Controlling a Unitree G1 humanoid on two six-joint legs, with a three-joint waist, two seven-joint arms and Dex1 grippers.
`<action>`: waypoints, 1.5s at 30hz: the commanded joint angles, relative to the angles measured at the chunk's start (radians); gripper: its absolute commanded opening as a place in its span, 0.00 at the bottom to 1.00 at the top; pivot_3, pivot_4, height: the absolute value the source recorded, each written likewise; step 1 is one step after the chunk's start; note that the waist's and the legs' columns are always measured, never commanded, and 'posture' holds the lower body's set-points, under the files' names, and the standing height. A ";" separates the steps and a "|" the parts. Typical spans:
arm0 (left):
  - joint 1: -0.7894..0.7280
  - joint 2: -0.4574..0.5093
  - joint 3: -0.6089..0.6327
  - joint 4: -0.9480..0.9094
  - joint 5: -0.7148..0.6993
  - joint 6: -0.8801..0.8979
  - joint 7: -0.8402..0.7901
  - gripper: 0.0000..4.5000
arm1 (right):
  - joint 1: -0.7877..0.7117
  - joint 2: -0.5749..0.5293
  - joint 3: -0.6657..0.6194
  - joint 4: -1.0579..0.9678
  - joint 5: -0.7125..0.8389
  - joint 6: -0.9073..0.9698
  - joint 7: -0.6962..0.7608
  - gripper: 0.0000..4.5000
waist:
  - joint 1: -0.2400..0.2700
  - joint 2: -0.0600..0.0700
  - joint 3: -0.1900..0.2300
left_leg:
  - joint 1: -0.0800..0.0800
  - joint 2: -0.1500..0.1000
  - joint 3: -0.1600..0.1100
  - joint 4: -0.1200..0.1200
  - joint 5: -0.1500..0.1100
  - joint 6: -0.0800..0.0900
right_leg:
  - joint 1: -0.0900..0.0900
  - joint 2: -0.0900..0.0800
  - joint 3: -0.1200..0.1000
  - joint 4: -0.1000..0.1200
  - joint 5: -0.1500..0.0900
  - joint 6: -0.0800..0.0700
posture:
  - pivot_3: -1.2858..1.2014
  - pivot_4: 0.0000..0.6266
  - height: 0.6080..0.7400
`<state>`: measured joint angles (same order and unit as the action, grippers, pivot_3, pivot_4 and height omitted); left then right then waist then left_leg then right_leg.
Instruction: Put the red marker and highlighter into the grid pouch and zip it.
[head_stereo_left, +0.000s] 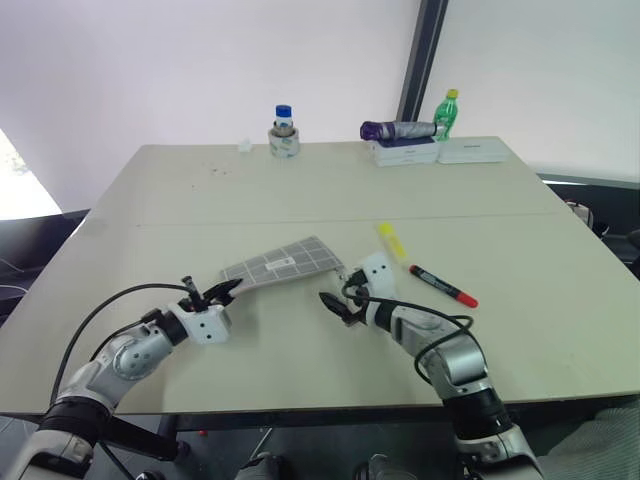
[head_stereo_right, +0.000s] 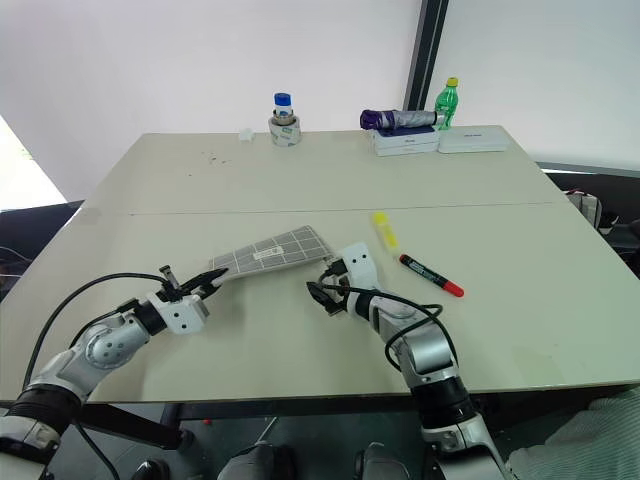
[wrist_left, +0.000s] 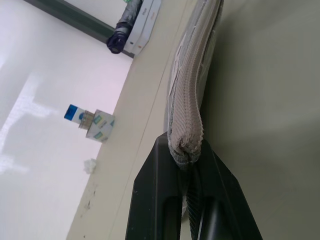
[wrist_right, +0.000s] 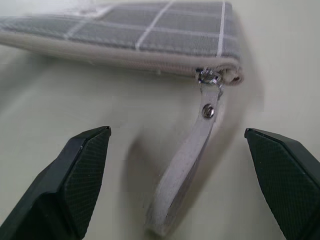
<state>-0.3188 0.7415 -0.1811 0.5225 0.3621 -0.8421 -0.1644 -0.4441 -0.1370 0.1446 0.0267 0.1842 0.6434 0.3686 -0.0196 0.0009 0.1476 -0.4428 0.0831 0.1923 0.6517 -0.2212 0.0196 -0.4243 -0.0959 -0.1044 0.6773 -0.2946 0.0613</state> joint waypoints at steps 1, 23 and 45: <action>0.018 -0.006 0.016 -0.038 0.003 0.008 -0.006 0.00 | -0.054 0.034 -0.011 0.063 -0.016 -0.068 -0.027 0.81 | 0.000 0.000 0.000 | 0.000 0.000 0.000 0.000 0.000 -0.001 | 0.000 0.000 0.000 0.000 0.000 0.000 | 0.52 0.24 1.00; 0.040 -0.116 -0.012 -0.146 0.072 0.118 -0.017 0.00 | -0.215 0.065 0.291 0.187 -0.231 -0.318 0.147 0.02 | 0.006 0.000 0.000 | 0.000 0.000 0.000 0.000 0.001 -0.003 | 0.000 0.000 0.000 0.000 0.000 0.000 | 0.52 0.24 1.00; 0.058 -0.144 0.034 -0.254 0.050 0.233 -0.049 0.00 | -0.243 0.022 0.334 0.250 -0.294 -0.515 0.392 0.44 | 0.004 0.000 0.000 | 0.000 0.000 0.000 0.000 0.002 -0.003 | 0.000 0.000 -0.001 0.000 0.000 0.000 | 0.52 0.24 1.00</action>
<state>-0.2676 0.6006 -0.1479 0.2983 0.4255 -0.6140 -0.2114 -0.6879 -0.1083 0.5053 0.3331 -0.1306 0.1253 0.7538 -0.0155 0.0006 0.1475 -0.4430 0.0832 0.1924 0.6518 -0.2194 0.0164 -0.4242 -0.0964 -0.1050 0.6773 -0.2947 0.0614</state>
